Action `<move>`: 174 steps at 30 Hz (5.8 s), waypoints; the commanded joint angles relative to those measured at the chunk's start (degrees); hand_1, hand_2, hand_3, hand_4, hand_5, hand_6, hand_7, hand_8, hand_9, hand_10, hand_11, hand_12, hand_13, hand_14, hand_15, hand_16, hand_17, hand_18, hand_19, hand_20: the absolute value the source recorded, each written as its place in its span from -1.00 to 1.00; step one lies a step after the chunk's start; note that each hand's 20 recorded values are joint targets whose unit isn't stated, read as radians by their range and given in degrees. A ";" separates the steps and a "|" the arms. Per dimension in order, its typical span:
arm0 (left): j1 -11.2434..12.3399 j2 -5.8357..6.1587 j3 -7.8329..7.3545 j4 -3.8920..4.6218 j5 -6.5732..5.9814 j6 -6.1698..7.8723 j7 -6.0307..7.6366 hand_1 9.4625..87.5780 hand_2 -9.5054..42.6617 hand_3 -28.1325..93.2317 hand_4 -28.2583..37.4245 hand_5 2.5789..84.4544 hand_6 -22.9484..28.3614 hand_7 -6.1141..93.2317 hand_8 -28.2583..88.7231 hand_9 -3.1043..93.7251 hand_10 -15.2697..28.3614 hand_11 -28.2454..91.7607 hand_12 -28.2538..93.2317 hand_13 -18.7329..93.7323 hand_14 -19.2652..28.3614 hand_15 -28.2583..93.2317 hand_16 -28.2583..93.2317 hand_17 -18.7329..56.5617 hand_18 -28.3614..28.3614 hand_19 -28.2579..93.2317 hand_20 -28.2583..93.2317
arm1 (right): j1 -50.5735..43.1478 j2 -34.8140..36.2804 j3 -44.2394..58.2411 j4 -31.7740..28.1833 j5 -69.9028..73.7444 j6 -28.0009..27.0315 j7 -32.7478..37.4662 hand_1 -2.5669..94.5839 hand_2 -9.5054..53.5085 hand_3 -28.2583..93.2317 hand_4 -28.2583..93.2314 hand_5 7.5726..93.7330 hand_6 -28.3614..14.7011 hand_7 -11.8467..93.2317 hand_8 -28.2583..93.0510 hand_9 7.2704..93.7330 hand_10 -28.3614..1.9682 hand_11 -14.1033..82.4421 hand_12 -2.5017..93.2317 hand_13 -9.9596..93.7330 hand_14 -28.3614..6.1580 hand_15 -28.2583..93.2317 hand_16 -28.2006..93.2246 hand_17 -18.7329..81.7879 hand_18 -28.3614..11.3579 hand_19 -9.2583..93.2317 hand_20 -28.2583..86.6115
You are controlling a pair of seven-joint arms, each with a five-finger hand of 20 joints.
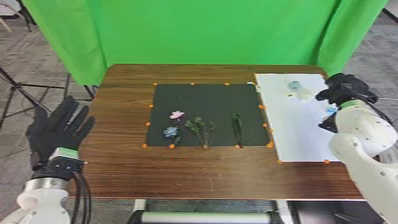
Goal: Arrange flowers
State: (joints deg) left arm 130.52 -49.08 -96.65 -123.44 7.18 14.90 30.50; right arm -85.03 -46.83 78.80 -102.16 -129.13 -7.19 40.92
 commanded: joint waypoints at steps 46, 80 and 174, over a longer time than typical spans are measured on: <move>1.81 -3.08 0.99 -0.24 2.08 0.90 -1.38 -0.65 -0.07 0.60 -1.00 -0.13 0.13 -0.48 -0.71 -0.26 0.22 -0.21 -0.39 -0.28 0.34 0.00 -0.69 -0.67 0.43 -0.01 -0.40 | -1.91 -0.65 -10.49 -5.51 -11.25 2.79 -3.14 0.32 -1.00 0.62 -1.00 0.55 0.29 -0.06 -0.44 0.86 0.29 -0.46 -0.03 0.61 0.33 0.40 0.17 0.17 -0.68 0.95 0.21; -4.57 -3.06 4.81 1.78 4.22 0.20 -8.21 -0.56 -0.09 0.58 -1.00 -0.11 0.12 -0.47 -0.72 -0.26 0.23 -0.21 -0.39 -0.28 0.32 0.00 -0.69 -0.67 0.43 0.00 -0.40 | 16.49 -22.04 -34.15 6.42 -5.71 0.87 -13.82 0.31 -1.00 0.63 -1.00 0.53 0.29 -0.06 -0.42 0.84 0.36 -0.47 -0.03 0.59 0.30 0.41 0.19 0.16 -0.68 0.95 0.21; -1.42 -5.31 -0.97 2.44 5.66 -7.84 -14.63 -0.20 0.31 -0.39 -0.80 -0.16 0.16 -0.62 -0.65 -0.31 0.22 -0.32 -0.36 -0.31 0.34 -0.14 -0.64 -0.67 0.46 -0.07 -0.40 | 16.02 -8.63 -15.49 10.65 1.79 0.01 2.80 -0.16 -0.77 0.77 -0.94 -0.07 -0.11 -0.61 -0.70 -0.17 -0.16 -0.53 -0.75 0.45 -0.13 0.49 -0.13 0.11 -0.77 0.89 0.06</move>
State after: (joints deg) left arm 128.68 -53.90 -96.58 -120.98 12.87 7.39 17.96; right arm -70.67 -58.26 64.26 -93.05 -124.78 -4.28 43.23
